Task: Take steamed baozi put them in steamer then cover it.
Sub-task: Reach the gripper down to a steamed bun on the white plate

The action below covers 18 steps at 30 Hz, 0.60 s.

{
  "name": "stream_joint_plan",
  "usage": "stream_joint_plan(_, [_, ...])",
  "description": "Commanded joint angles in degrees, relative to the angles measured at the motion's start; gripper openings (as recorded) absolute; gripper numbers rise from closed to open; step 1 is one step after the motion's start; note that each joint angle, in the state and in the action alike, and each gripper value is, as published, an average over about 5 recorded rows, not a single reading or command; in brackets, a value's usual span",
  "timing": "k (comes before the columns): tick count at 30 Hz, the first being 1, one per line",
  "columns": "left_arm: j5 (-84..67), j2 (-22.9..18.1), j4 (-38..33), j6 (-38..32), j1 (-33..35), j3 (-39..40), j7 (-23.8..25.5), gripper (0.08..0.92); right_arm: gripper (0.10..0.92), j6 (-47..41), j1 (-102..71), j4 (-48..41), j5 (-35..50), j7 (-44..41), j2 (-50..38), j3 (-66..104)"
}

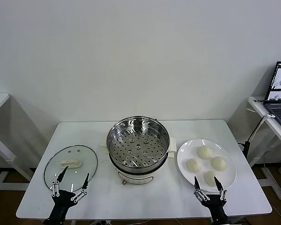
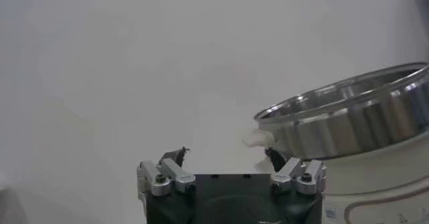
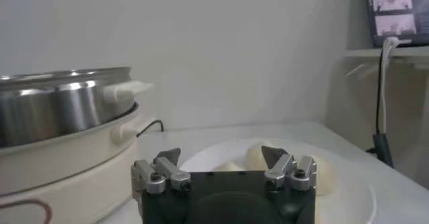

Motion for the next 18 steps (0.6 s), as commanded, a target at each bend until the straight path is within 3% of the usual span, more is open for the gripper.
stream_joint_plan(1, [0.24, 0.19, -0.59, -0.28, 0.11, 0.22, -0.06, 0.823, 0.823, -9.74, 15.13, -0.73, 6.18, 3.80, -7.20, 2.24])
stream_joint_plan(7, [0.29, 0.10, -1.14, -0.31, 0.09, 0.39, -0.15, 0.823, 0.823, -14.94, 34.59, -10.66, 15.70, 5.18, -16.56, -5.82])
stream_joint_plan(10, [0.30, 0.02, -1.45, -0.30, 0.13, 0.42, -0.22, 0.823, 0.823, -16.01, 44.33, -16.82, 21.43, 1.12, -20.41, -11.69])
stream_joint_plan(14, [0.30, 0.00, -1.69, -0.26, 0.15, 0.36, -0.46, 0.823, 0.823, -18.14, 54.93, -24.09, 26.28, -11.65, -25.28, -20.64])
stream_joint_plan(18, [0.31, -0.08, -1.90, -0.28, 0.20, 0.27, -0.65, 0.823, 0.823, -23.46, 65.93, -31.26, 24.86, -28.87, -30.13, -32.65])
